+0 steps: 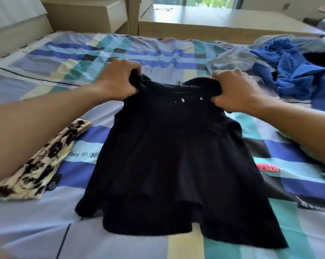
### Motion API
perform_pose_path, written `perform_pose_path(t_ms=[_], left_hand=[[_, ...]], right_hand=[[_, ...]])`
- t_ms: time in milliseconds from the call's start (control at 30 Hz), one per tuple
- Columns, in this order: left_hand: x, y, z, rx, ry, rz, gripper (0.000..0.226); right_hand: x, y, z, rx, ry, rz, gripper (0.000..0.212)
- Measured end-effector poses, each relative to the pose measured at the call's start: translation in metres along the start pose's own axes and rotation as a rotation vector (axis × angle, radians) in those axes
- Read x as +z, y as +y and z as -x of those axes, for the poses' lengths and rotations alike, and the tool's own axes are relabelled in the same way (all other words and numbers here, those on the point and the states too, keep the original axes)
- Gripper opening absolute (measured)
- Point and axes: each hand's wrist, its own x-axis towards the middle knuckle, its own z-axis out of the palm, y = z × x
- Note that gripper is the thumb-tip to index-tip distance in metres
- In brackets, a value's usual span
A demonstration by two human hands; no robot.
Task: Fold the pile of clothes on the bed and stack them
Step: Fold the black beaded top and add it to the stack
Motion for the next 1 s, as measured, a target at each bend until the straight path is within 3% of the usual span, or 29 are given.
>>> perform_pose_path(t_ms=[100,267,333,433,500,600,667,733,767,867,933,1000], left_hand=[[-0.012,0.019,0.052,0.134,-0.039,0.026,0.018],[-0.021,0.049,0.12,0.27,-0.245,0.051,0.038],[-0.016,0.05,0.143,0.278,-0.404,0.045,0.037],[-0.009,0.053,0.168,0.254,-0.734,-0.052,0.038],[-0.007,0.059,0.177,0.185,-0.841,-0.1,0.045],[-0.002,0.069,0.18,0.093,-0.702,-0.01,0.054],[0.001,0.073,0.179,0.0,-0.655,0.078,0.079],[0.002,0.074,0.177,-0.091,-0.716,0.135,0.103],[0.003,0.074,0.176,-0.124,-0.738,0.149,0.102],[0.007,0.067,0.173,-0.143,-0.717,0.114,0.072],[0.008,0.063,0.174,-0.124,-0.731,0.07,0.061],[0.008,0.06,0.175,-0.105,-0.799,0.037,0.065]], right_hand=[[-0.003,-0.007,0.056,0.004,-0.033,-0.07,0.023],[-0.009,-0.014,0.133,0.033,-0.064,-0.15,0.025],[-0.009,-0.015,0.155,-0.028,-0.224,-0.169,0.034],[-0.008,-0.019,0.175,-0.097,-0.651,-0.054,0.042],[-0.007,-0.028,0.184,-0.139,-0.76,0.006,0.046],[0.001,-0.032,0.187,-0.133,-0.722,-0.049,0.06],[0.005,-0.028,0.186,-0.115,-0.666,-0.125,0.06],[0.004,-0.026,0.184,-0.087,-0.621,-0.187,0.05],[0.003,-0.025,0.182,-0.085,-0.597,-0.211,0.045],[0.002,-0.015,0.175,-0.093,-0.563,-0.315,0.034],[0.004,-0.004,0.173,-0.053,-0.647,-0.396,0.031],[0.006,0.002,0.172,-0.017,-0.776,-0.419,0.03]])
